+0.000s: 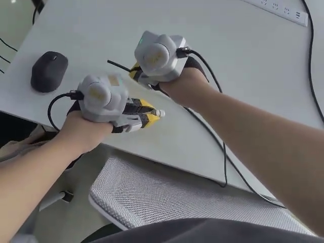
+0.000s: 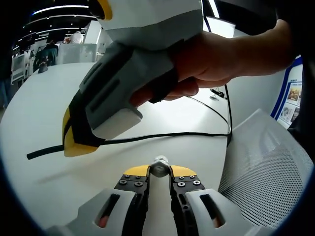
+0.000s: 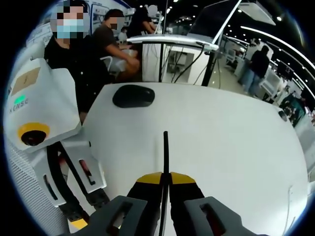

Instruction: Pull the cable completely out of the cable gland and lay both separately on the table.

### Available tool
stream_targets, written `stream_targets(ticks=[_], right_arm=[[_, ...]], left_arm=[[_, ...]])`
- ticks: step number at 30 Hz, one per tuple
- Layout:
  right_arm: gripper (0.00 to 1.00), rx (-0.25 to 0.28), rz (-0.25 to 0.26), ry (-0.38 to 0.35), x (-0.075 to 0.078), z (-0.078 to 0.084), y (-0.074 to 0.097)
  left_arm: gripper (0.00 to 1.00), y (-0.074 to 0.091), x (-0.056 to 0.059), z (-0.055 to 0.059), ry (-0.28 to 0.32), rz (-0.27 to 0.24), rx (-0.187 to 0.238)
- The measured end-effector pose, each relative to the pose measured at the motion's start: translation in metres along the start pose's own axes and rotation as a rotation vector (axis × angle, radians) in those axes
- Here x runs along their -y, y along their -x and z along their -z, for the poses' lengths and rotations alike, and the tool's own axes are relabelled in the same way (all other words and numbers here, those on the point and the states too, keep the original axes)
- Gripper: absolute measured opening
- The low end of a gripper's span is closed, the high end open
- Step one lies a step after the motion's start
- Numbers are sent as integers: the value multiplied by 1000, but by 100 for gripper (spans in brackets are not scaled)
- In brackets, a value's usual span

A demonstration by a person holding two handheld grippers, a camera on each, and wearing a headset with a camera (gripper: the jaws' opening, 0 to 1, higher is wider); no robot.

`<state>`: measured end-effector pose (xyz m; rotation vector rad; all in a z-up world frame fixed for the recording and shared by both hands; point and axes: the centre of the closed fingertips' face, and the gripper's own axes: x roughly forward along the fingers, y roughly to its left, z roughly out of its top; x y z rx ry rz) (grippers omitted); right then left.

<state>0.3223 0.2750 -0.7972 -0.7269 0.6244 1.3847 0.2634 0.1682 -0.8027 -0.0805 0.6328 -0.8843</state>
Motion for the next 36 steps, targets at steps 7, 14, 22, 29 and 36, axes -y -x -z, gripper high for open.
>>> stream_targets(ticks=[7, 14, 22, 29, 36], right_arm=[[0, -8, -3, -3, 0, 2, -4], [0, -9, -5, -23, 3, 4, -6], [0, -18, -6, -30, 2, 6, -10], [1, -25, -5, -23, 2, 8, -12], [3, -15, 6, -24, 6, 5, -11]], left_arm=[[15, -1, -2, 5, -15, 6, -15], [16, -1, -5, 5, -31, -4, -22], [16, 0, -5, 7, -69, -8, -40], [16, -1, -6, 9, -85, -12, -53], [17, -1, -5, 9, -105, -20, -59]])
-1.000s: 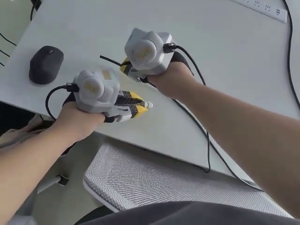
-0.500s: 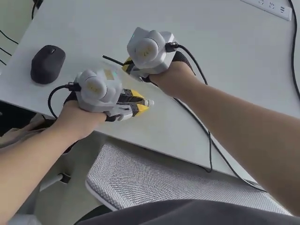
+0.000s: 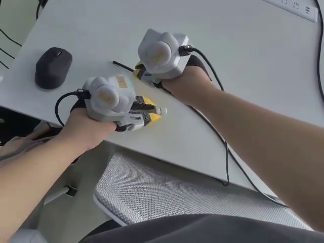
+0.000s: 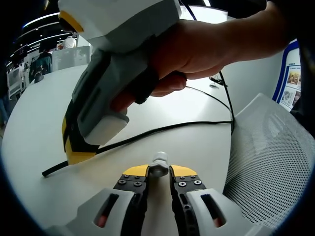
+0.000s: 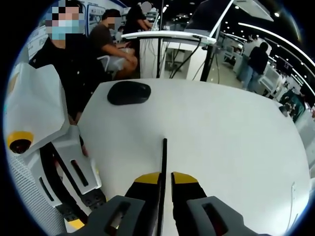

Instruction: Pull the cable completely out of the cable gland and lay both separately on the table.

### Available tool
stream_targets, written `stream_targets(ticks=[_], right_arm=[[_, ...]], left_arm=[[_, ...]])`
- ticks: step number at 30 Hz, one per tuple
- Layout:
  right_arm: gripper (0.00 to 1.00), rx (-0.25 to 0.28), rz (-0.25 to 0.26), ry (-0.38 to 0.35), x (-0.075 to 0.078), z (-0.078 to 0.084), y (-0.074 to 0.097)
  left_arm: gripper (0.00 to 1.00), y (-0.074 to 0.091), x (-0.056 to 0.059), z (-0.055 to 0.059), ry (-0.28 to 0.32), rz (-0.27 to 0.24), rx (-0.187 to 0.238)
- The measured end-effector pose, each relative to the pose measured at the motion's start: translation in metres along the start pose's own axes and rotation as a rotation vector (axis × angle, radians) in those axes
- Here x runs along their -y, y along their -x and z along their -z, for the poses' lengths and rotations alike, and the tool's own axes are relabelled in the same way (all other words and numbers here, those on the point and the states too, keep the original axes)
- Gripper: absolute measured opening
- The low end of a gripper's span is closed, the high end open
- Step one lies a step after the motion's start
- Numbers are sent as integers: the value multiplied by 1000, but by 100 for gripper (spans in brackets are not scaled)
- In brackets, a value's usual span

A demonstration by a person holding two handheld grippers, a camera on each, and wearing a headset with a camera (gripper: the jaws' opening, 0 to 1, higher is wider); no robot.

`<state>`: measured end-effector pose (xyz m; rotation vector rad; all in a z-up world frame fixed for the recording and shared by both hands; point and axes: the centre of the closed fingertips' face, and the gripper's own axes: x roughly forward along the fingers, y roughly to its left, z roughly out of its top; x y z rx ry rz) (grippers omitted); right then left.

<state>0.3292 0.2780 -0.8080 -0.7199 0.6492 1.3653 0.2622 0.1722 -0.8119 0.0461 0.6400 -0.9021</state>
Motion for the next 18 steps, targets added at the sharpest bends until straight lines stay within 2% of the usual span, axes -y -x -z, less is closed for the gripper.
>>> stream_targets(ticks=[9, 15, 18], right_arm=[[6, 11, 19, -3, 5, -2, 11], [8, 32, 41, -14, 7, -6, 28], [10, 51, 63, -20, 10, -7, 44]], left_arm=[[22, 1, -2, -3, -10, -20, 2], [25, 2, -1, -6, -15, -26, 1], [27, 7, 1, -12, -14, -32, 9]])
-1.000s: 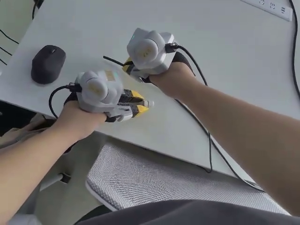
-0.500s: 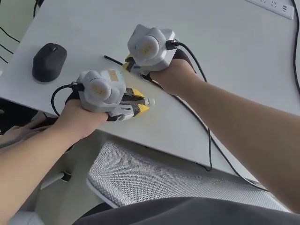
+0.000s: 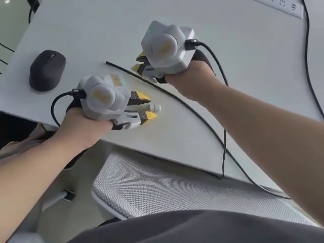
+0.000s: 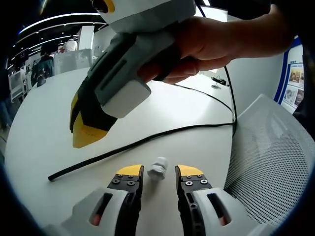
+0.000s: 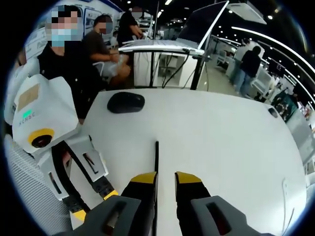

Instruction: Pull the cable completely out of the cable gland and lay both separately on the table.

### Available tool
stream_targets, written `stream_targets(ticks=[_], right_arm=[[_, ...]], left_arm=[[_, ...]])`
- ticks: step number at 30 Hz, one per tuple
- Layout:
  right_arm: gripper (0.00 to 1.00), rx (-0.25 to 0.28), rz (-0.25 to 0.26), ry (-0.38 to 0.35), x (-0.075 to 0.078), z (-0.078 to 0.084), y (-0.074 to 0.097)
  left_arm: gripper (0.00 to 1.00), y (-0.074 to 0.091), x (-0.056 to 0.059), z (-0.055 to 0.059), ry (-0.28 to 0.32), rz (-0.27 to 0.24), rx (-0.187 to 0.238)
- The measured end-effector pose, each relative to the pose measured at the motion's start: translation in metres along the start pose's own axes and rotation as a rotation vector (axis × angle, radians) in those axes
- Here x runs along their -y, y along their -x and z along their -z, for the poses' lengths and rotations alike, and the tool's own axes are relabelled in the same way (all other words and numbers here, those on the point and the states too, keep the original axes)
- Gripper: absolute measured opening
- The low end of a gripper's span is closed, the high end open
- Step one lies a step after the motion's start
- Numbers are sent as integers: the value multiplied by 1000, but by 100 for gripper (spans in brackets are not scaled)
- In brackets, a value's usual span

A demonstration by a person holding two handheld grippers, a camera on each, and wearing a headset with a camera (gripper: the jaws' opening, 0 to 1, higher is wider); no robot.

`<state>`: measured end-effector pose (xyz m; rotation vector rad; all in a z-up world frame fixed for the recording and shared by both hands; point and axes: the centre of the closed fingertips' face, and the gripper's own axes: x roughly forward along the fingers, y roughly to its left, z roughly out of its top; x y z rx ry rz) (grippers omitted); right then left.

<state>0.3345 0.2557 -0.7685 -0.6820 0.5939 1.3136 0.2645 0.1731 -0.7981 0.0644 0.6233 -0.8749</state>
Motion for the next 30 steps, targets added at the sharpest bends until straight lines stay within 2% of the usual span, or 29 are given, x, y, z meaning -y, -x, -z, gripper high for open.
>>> stream_targets(ticks=[3, 6, 10, 13, 16, 24, 30], right_arm=[[12, 25, 19, -32, 3, -2, 14], [14, 55, 32, -58, 4, 0, 31], [18, 125, 70, -151, 9, 1, 61], [20, 157, 88, -204, 11, 9, 84], [23, 169, 103, -225, 12, 15, 101], [30, 234, 162, -322, 12, 32, 153], [34, 263, 194, -386, 3, 50, 188]], left_arm=[[30, 3, 2, -6, 24, 1, 13], [34, 8, 3, -12, 13, -7, 17], [41, 16, 2, -25, 27, -24, 50], [42, 23, 3, -34, 28, -31, 62], [44, 28, 5, -39, 24, -37, 66], [50, 43, 17, -54, 18, -30, 82], [53, 52, 16, -65, 40, -42, 105]])
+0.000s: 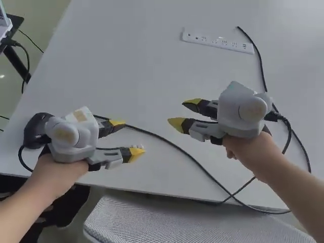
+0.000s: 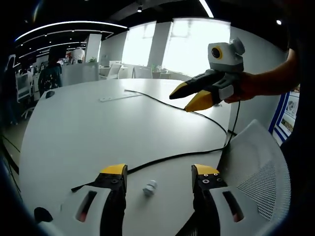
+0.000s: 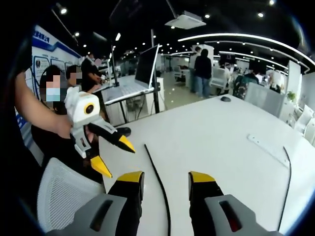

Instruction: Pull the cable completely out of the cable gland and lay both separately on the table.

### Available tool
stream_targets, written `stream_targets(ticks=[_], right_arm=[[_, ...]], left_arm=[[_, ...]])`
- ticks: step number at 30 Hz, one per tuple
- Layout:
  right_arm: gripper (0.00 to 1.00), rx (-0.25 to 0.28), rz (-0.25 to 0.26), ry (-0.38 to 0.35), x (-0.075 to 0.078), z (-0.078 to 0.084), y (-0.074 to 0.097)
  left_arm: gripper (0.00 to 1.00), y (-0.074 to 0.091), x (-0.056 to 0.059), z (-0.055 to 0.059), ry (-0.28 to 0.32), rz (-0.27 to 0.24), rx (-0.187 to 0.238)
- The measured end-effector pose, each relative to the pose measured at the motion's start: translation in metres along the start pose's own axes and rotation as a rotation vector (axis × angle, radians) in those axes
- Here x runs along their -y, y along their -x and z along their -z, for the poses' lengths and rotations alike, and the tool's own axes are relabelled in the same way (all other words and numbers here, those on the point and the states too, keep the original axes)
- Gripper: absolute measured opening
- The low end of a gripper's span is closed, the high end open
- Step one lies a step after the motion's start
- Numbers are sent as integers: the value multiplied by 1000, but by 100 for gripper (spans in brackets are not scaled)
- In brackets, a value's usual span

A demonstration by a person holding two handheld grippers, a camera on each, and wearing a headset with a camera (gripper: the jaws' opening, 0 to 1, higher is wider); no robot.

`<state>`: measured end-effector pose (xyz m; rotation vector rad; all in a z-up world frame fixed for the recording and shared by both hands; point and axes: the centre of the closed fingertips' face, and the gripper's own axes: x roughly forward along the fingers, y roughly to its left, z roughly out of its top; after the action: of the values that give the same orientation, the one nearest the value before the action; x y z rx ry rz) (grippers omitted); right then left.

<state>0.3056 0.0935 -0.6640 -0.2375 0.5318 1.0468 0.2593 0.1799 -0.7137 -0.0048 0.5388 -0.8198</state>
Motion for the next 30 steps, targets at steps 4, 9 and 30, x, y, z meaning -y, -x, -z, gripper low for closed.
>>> stream_targets(ticks=[4, 9, 30], right_arm=[[36, 17, 22, -40, 2, 10, 23], [39, 40, 58, -94, 1, 21, 47], [59, 30, 165, -308, -4, 95, 121]], left_arm=[[57, 7, 1, -6, 15, -24, 22], [62, 16, 4, -7, 24, -37, 20], [80, 38, 21, -11, 96, -71, 14]])
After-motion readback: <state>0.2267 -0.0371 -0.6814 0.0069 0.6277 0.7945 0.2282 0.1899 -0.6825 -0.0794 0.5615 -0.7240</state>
